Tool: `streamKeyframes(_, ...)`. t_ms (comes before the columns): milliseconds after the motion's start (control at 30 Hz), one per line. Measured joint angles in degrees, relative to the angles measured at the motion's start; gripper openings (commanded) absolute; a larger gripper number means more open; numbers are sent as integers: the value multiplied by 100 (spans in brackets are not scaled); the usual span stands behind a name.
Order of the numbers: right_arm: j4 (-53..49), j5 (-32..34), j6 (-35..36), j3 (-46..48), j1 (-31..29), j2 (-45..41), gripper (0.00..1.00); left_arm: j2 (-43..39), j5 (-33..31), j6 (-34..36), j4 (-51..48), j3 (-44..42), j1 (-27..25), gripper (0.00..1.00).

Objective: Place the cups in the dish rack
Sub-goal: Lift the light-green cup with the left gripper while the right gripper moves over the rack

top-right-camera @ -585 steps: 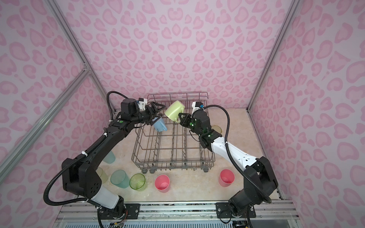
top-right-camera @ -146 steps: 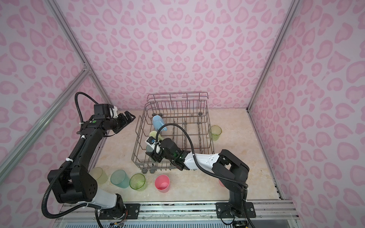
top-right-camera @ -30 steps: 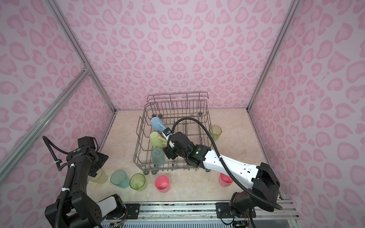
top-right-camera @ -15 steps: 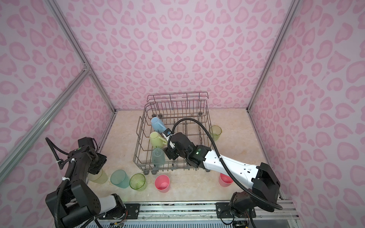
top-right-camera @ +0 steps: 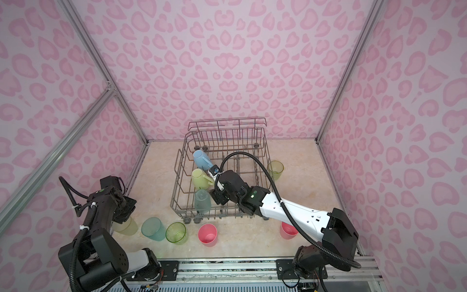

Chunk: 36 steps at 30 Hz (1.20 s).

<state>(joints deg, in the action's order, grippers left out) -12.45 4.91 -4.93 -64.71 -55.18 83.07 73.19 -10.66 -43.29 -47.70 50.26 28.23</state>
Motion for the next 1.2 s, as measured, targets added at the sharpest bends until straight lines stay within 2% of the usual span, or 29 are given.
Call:
streamKeyframes(500, 107, 68, -2, 85, 2, -103, 78, -39, 334, 254, 155, -52, 0, 4)
streamKeyframes(667, 105, 131, -2, 85, 7, -103, 78, -111, 568, 323, 214, -52, 4, 3)
streamKeyframes(767, 120, 146, -42, 85, 39, -103, 78, -223, 938, 404, 234, 20, -17, 3)
streamKeyframes(900, 195, 114, -168, 155, 136, -103, 78, -459, 1176, 560, 238, 411, -188, 3)
streamKeyframes(1200, 234, -321, -715, 118, 739, -61, 78, -691, 1558, 896, 367, 1327, -1211, 3)
